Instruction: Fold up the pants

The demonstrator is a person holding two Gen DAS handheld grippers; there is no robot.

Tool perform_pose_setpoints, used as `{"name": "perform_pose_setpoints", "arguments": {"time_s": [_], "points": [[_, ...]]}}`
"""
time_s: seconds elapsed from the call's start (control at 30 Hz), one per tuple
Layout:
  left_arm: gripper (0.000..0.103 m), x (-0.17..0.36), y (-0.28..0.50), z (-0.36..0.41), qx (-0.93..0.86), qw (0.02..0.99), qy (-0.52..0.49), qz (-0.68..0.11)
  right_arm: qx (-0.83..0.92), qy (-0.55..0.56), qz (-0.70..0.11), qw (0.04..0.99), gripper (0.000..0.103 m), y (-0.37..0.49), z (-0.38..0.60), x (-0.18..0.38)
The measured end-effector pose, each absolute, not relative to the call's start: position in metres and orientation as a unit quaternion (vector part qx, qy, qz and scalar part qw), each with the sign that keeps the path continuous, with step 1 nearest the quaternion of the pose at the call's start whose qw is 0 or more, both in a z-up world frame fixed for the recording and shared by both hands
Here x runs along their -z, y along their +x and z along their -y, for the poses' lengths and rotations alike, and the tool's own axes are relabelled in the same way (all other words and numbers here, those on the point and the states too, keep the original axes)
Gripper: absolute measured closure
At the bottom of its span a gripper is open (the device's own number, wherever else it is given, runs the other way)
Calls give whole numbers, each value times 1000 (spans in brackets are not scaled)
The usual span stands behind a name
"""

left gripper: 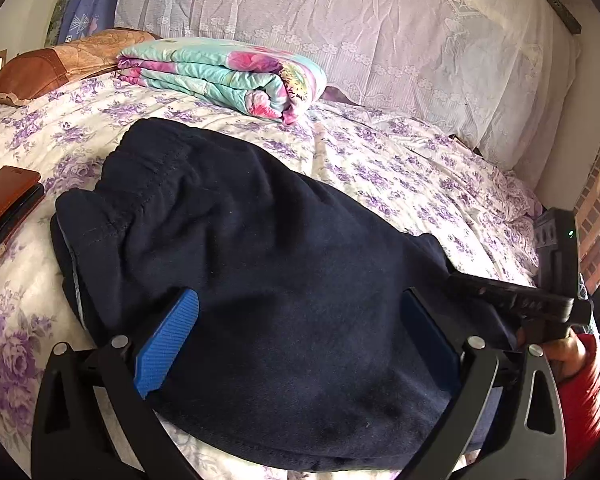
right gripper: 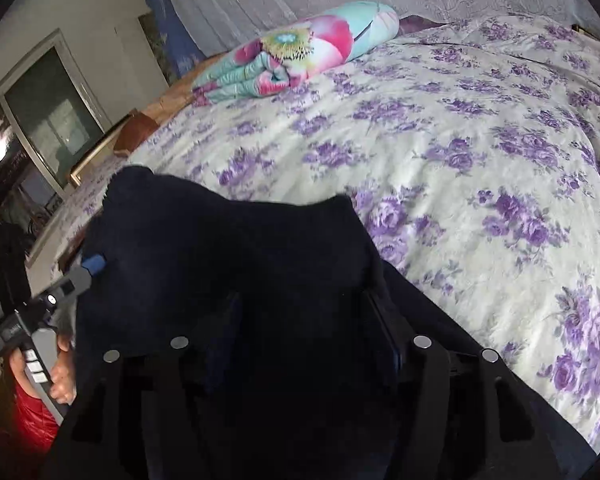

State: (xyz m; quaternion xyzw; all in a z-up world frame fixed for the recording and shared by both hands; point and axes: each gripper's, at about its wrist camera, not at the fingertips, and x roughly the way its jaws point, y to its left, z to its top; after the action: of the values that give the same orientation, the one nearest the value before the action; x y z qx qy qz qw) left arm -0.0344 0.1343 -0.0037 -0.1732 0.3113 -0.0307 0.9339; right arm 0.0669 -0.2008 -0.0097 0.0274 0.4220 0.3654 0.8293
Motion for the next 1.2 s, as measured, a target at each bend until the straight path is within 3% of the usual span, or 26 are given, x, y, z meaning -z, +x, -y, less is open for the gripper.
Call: {"name": "perform_pose_setpoints", "arguments": {"time_s": [0.1, 0.2, 0.3, 0.43, 0.53, 0.63, 0.73, 0.87, 1.0, 1.2], "points": [[5, -3, -42, -133, 23, 929, -198, -312, -342, 51, -393, 852, 38, 45, 226, -8], [5, -14, -49, -125, 45, 932, -186, -307, -343, 56, -370, 861, 24, 11, 251, -16], [5, -9, -39, -114, 25, 935, -136, -326, -321, 26, -385, 865, 11, -4, 263, 3], [5, 7, -21, -93, -32, 930, -46, -364, -328, 18, -412, 850, 4, 1, 260, 18], [5, 7, -23, -84, -50, 927, -23, -372, -323, 19, -397, 859, 4, -3, 262, 16], [5, -8, -43, -79, 31, 935, -81, -344, -318, 64, -354, 877, 4, -17, 284, 2], [5, -15, -49, -60, 86, 933, -86, -338, -326, 99, -377, 862, 4, -20, 300, 8], [4, 28, -14, -27, 48, 902, 9, -429, -315, 81, -396, 858, 4, -19, 301, 19], [4, 23, -16, -37, 63, 907, -22, -416, -291, 75, -382, 874, 4, -29, 305, 15], [4, 22, -19, -43, 75, 909, -36, -409, -268, 218, -360, 867, 4, -81, 386, 2]]}}
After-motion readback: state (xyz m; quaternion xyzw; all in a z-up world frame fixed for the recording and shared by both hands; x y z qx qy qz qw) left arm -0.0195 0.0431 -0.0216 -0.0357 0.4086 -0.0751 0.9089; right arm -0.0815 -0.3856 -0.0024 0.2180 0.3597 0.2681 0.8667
